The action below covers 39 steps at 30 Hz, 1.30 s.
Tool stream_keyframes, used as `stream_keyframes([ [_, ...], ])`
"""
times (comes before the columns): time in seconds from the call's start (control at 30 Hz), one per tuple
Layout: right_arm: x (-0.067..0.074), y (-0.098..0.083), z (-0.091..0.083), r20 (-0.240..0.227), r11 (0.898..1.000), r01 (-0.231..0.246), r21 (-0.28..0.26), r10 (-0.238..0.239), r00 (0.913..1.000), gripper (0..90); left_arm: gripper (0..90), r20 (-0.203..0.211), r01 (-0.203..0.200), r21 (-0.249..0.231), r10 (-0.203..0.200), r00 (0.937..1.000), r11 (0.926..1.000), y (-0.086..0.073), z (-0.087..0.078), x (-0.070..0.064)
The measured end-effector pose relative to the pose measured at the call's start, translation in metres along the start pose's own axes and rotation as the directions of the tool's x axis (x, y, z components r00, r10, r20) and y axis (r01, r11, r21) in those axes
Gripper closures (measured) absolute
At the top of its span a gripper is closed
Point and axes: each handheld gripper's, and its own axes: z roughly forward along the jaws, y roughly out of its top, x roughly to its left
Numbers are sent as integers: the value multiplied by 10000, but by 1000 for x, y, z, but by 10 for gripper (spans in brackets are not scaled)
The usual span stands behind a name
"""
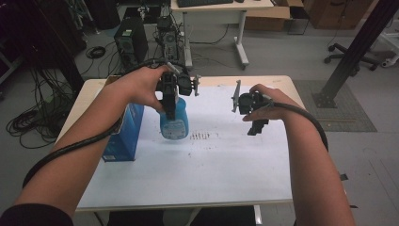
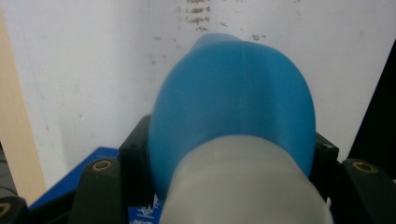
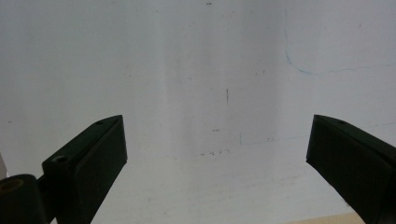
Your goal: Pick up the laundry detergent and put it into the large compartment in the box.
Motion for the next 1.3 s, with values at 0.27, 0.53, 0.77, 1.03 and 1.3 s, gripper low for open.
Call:
stream_keyframes([
  [0.27, 0, 1, -1, 22, 10000, 88, 7, -89, 10000, 49, 376, 114, 1049, 6, -1049, 9944, 9945, -6, -11, 2],
  [0.53, 0, 3, -1, -20, 10000, 49, 53, -49, 10000, 49, 377, 119, 2817, 142, -2819, 9594, 9594, -10, -17, 7],
  [0.77, -1, 5, -2, -35, 9999, 75, 89, -75, 10000, 50, 377, -203, 4243, 88, -4241, 9054, 9055, -12, -32, 8],
  [1.03, -2, 8, -2, -46, 9998, 169, 96, -168, 9998, 50, 376, 0, 5089, -13, -5089, 8608, 8608, -14, -44, 4],
  [1.3, -3, 12, -2, -54, 9997, 216, 77, -216, 9998, 51, 377, 128, 6322, -25, -6321, 7748, 7748, -27, -63, 8],
])
